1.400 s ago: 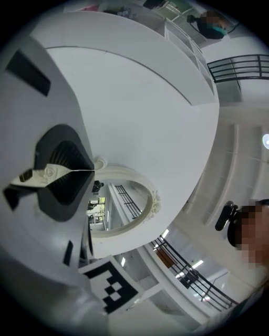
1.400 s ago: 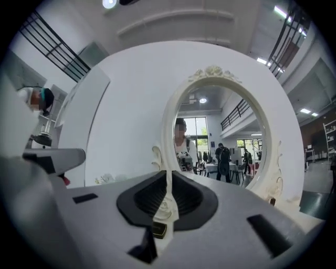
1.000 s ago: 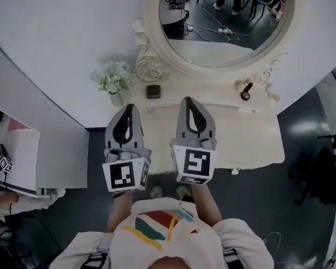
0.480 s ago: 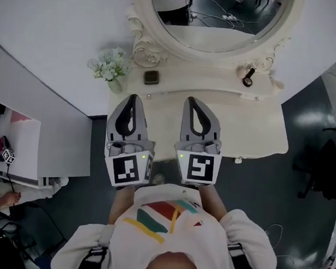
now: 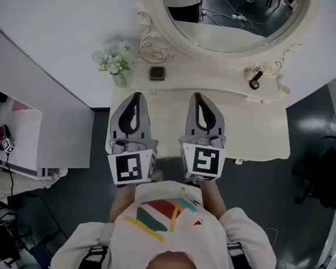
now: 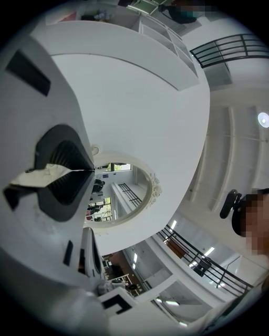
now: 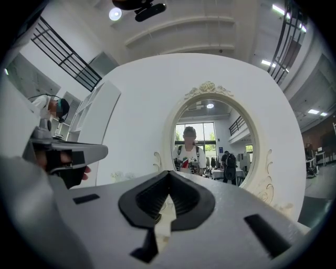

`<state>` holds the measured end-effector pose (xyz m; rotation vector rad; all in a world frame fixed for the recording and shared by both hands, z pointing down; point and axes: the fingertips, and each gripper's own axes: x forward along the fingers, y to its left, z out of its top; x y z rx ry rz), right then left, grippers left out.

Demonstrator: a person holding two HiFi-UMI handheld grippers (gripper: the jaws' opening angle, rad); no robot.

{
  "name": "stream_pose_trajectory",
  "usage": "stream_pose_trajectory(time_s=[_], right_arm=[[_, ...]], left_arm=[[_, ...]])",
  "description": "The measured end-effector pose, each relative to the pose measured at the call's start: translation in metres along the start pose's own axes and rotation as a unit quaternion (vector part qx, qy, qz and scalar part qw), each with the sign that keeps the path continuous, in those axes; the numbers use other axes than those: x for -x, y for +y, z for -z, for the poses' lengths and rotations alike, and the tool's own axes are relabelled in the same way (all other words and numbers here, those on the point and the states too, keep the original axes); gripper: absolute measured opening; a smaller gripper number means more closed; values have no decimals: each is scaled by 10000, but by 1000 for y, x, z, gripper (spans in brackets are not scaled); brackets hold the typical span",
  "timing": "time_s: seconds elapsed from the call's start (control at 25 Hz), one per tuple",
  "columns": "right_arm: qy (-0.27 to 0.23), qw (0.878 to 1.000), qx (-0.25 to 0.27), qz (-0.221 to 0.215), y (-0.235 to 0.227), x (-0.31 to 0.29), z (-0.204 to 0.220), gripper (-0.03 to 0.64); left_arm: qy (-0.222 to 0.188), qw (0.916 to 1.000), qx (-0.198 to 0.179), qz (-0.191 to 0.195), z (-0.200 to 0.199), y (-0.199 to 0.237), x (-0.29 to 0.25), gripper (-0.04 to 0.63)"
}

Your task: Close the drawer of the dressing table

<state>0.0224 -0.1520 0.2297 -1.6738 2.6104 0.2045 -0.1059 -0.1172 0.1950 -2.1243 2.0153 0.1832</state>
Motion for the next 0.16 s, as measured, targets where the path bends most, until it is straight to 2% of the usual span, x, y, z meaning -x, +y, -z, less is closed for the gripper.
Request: stream_pose_trajectory(time_s=[0.16], right_arm=[[-31,10000,-18,-24,2,-5,1,0]], left_arm=[[54,10000,42,-25,5,3,-5,8]])
